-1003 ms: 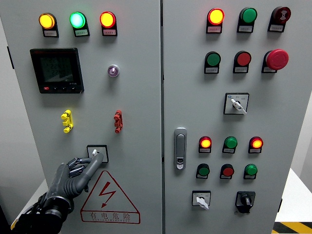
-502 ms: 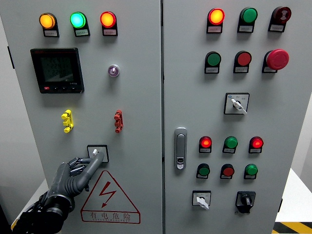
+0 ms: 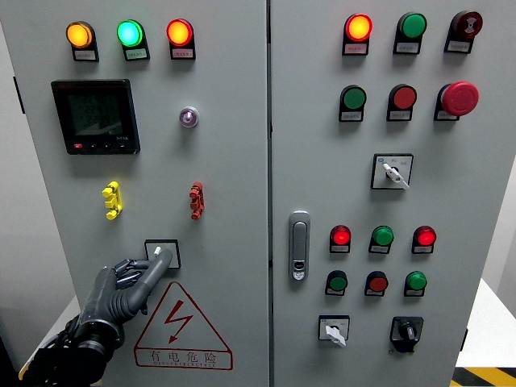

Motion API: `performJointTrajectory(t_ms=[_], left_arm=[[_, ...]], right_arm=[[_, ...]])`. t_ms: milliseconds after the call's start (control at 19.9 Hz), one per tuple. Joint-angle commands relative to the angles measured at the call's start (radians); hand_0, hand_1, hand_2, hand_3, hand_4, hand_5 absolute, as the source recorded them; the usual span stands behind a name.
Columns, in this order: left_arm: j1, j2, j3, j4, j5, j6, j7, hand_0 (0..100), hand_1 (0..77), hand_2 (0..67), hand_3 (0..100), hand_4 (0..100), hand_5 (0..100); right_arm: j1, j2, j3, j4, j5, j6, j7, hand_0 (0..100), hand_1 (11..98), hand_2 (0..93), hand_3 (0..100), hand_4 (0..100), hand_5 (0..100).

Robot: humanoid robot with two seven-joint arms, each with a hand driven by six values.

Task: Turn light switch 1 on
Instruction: 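Pinch the switch's white lever between left thumb and fingers, then twist the white lever clockwise with the left hand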

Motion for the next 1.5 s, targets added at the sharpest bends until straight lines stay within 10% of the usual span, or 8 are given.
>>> performJointTrajectory(t_ms=[0,1455], left_arm=[[-0.003,0.000,0.001,0.001,0.002,0.000,0.000,0,54.3,49.8,97,100,90],[-0.029,0.003,0.013,0.025,0.003,0.018,0.018,18,50.5,50.9,99,100,91]], right_arm=[[-0.001,0.0000,0.000,0.000,0.000,0.000,0.000,0,22.5,0.0,11,23,15],[-0.001,0.0000,0.000,0.000,0.000,0.000,-0.001,0,22.5,0.0,11,23,15]])
